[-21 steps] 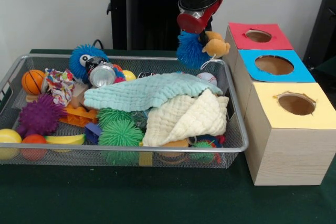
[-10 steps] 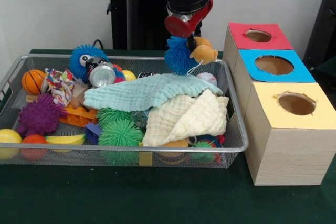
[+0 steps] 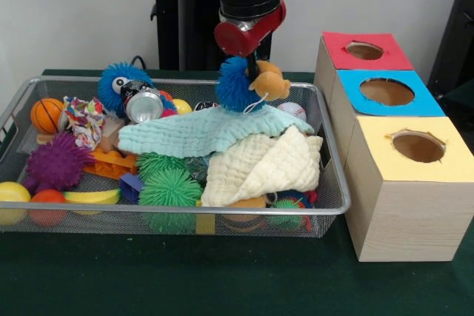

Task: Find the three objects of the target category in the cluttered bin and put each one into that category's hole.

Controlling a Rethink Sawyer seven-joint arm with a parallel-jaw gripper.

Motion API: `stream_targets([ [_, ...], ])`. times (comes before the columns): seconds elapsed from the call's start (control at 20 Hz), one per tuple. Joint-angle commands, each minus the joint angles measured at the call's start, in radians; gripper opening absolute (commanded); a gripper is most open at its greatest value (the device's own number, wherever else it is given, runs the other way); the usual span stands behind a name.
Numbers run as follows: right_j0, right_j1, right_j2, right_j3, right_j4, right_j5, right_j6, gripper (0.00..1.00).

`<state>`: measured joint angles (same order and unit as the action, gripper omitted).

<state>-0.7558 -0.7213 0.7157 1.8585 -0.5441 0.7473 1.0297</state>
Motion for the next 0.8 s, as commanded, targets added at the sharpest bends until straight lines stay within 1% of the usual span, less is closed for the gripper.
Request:
stream_targets([
  [0.05,0.034,-0.056,-0.146,-0.144,-0.154,-0.061,0.13,0.0],
  [0.35,0.053,-0.059,-0.199,-0.177,-0.214,-0.093,0.123,0.0],
  [0.55,0.071,-0.043,-0.216,-0.198,-0.225,-0.067,0.104,0.0],
  [0.65,0.082,-0.035,-0.224,-0.202,-0.22,-0.024,0.088,0.0],
  [0.8,0.093,-0.03,-0.234,-0.2,-0.203,-0.003,0.084,0.0],
])
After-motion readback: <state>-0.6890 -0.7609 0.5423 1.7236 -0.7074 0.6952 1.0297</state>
